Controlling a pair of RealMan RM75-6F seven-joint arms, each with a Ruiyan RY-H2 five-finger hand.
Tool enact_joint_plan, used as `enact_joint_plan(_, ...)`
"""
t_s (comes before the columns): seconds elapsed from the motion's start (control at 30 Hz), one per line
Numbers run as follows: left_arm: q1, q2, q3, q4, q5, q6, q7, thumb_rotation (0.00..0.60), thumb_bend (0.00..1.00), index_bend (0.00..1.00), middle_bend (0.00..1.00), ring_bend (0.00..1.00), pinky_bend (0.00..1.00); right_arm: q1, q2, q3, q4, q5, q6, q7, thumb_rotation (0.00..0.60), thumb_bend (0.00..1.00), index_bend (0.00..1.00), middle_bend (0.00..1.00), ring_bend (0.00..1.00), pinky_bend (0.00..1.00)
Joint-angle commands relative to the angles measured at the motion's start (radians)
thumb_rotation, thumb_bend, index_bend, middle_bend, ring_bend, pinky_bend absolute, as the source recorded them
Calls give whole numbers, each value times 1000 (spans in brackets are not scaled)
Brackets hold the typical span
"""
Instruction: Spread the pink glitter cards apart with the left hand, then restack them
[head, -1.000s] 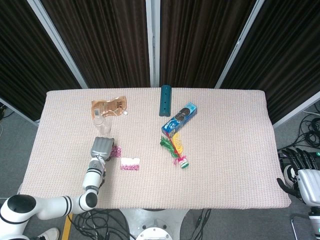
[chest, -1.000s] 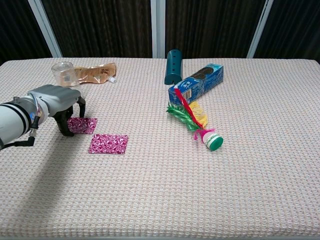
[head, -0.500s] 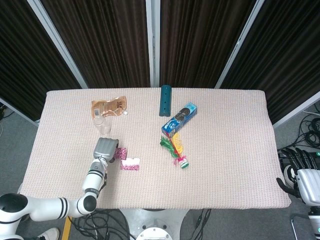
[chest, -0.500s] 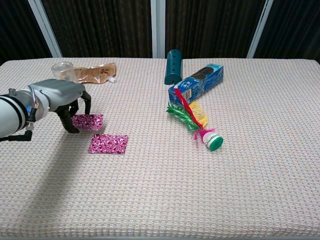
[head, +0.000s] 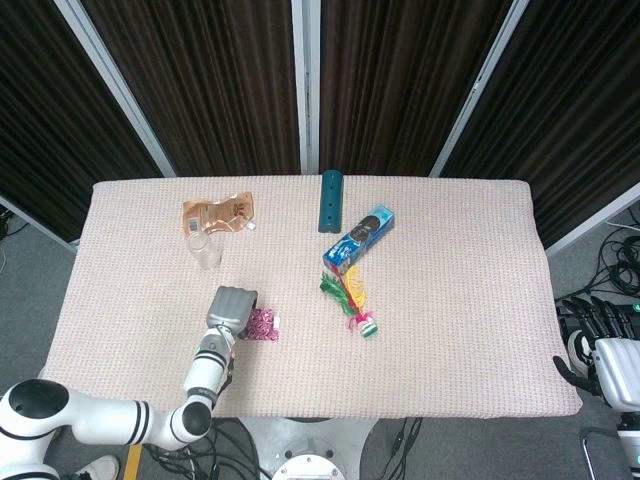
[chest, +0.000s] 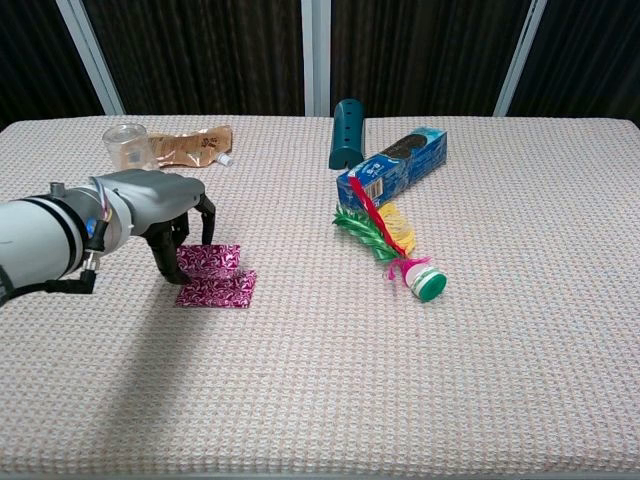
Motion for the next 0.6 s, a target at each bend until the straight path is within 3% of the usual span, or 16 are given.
enact_joint_plan(0.03, -10, -10, 2, -7, -12, 14, 17, 600, 260, 478, 888, 927, 968, 1, -1, 0, 3, 2, -2, 3, 590, 186, 131, 101, 0, 0)
enact_joint_plan(0.6, -42, -63, -3, 12, -70, 48, 74, 600, 260, 478, 886, 927, 968, -4, -3, -3, 12, 2, 1, 15, 592, 185, 131, 102, 0, 0)
